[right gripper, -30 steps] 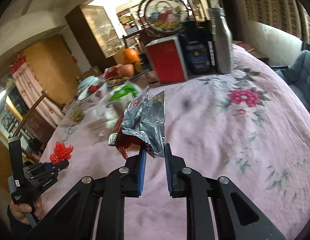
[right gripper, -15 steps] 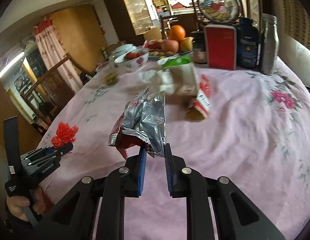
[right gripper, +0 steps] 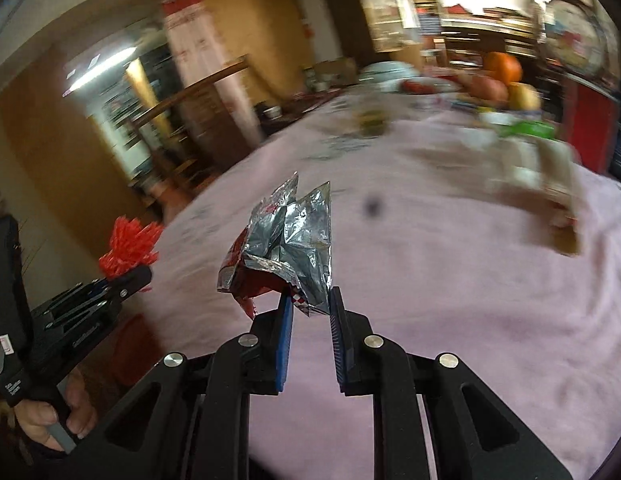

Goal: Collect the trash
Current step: 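Carry the foil snack bag and red mesh net over the red basket, then open both tools to drop the snack bag and mesh net into the basket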

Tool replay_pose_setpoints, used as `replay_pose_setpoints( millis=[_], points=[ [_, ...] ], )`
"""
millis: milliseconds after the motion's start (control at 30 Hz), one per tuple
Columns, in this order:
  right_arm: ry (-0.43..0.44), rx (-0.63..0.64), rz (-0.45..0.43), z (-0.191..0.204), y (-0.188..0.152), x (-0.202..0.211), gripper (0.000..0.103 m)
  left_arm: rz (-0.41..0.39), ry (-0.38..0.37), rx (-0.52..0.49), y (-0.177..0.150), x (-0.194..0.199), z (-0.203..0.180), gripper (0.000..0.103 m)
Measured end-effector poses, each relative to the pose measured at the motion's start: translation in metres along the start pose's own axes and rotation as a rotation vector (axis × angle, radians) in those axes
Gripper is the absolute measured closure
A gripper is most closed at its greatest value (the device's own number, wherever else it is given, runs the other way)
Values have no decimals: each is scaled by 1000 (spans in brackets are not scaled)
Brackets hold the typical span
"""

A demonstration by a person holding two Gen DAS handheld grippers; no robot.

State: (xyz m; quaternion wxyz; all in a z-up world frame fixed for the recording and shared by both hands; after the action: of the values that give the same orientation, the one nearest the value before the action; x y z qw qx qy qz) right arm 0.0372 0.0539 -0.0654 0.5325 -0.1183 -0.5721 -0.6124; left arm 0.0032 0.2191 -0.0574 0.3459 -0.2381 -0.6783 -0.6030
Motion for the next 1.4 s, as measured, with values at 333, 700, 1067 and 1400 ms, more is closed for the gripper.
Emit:
replay_pose_setpoints(
  millis=[333,700,1067,1400],
  points=[
    [159,243,49,159,7,-43,85,25,145,224,-48,20,133,80],
    [202,438,197,278,-30,-127,85,105,283,432,-119,7,255,80],
    [241,525,423,350,-82,-237,85,291,394,633,-210,-54,348,80],
    [217,528,538,375,-115,-309,85,378,419,730,-245,-91,379,80]
  ],
)
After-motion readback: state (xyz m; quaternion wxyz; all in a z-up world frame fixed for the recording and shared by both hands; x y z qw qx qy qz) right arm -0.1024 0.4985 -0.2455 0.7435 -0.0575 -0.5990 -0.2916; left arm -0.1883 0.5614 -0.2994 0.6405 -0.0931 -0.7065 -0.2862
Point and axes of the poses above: each gripper's, at about its wrist camera, not at the fingertips, and x roughly against the way its jaws point, z to its left, y to its top, the point moved 10 cm from there along -x, roughly the way its jaws point, and after that the axes turned 7 degrees about z, right-handed, at the moved point
